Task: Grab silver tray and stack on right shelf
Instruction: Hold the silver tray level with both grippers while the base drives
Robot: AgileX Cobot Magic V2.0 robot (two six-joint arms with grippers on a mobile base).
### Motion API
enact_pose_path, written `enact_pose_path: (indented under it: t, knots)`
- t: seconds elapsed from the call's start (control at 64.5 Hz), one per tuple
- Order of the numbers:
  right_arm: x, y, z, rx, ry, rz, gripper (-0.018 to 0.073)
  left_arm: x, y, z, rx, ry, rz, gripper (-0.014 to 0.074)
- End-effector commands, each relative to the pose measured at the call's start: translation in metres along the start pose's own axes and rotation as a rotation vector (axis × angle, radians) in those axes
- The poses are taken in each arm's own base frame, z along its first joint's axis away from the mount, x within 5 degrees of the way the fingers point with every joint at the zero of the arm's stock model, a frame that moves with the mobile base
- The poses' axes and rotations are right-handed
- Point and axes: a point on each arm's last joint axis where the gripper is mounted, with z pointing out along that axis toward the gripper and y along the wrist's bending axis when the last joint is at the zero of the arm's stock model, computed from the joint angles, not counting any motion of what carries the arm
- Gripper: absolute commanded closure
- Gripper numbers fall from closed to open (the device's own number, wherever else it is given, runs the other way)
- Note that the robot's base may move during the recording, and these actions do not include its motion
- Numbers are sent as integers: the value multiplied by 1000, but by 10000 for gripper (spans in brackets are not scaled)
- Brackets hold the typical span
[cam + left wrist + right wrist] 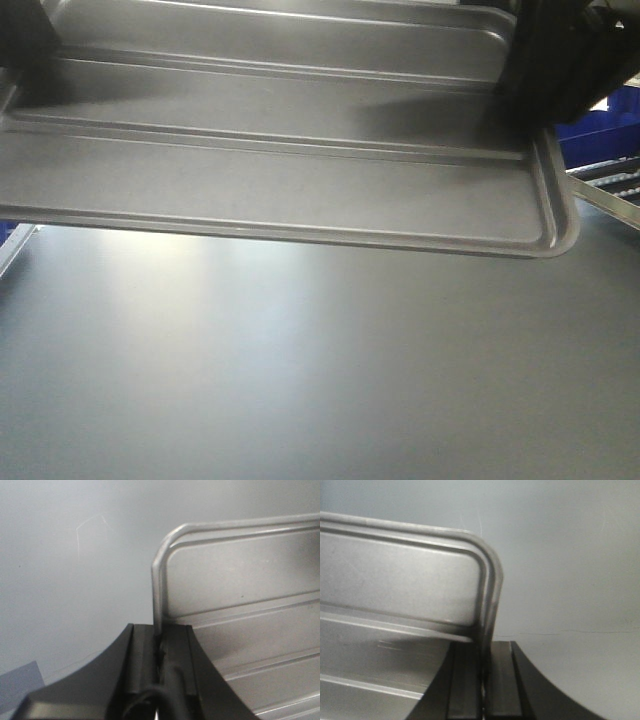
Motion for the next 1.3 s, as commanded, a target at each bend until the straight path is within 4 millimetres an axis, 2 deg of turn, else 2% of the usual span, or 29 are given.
enact_pose_path:
  t: [0.0, 1.287]
  knots:
    - [-11, 1, -13, -48, -95, -32, 503, -8, -1, -14, 30, -84, 19, 689]
    - [-11, 2, -13, -47, -93, -32, 503, -8, -1, -14, 31, -82, 18, 689]
